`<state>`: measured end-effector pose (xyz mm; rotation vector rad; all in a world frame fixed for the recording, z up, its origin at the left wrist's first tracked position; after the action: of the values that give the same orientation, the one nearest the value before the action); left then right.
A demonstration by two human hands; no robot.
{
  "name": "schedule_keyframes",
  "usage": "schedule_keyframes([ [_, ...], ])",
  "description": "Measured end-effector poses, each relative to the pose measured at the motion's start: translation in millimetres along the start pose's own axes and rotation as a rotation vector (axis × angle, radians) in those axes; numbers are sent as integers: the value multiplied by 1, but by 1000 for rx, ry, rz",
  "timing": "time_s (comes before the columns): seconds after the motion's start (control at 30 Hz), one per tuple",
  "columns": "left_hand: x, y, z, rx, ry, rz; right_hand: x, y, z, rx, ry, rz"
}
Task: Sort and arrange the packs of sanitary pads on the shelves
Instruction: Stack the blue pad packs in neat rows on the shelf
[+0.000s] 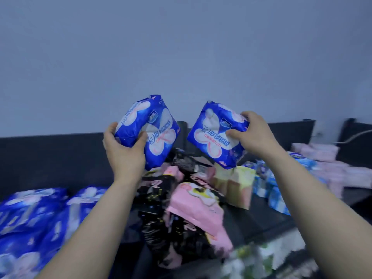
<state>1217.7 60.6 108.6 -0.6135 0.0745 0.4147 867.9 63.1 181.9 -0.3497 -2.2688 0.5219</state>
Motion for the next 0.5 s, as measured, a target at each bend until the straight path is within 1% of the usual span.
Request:
schedule_keyframes([
  [0.23,-172,72,5,46,108,-229,138,64,119,-207,125,119],
  [0.5,-354,205,18,100,156,-455,283,159,239,-422,274,208],
])
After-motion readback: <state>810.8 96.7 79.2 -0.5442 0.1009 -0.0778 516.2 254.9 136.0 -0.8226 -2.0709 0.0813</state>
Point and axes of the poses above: each hand's wrist, its own y-axis away from the middle knuckle, its own x-axis out of the back of the hand, z = x × y, the point moved 9 cm from there along -y, towards the middle knuckle, and after that the axes turned 11 degrees about -z, right-handed, at the moved point
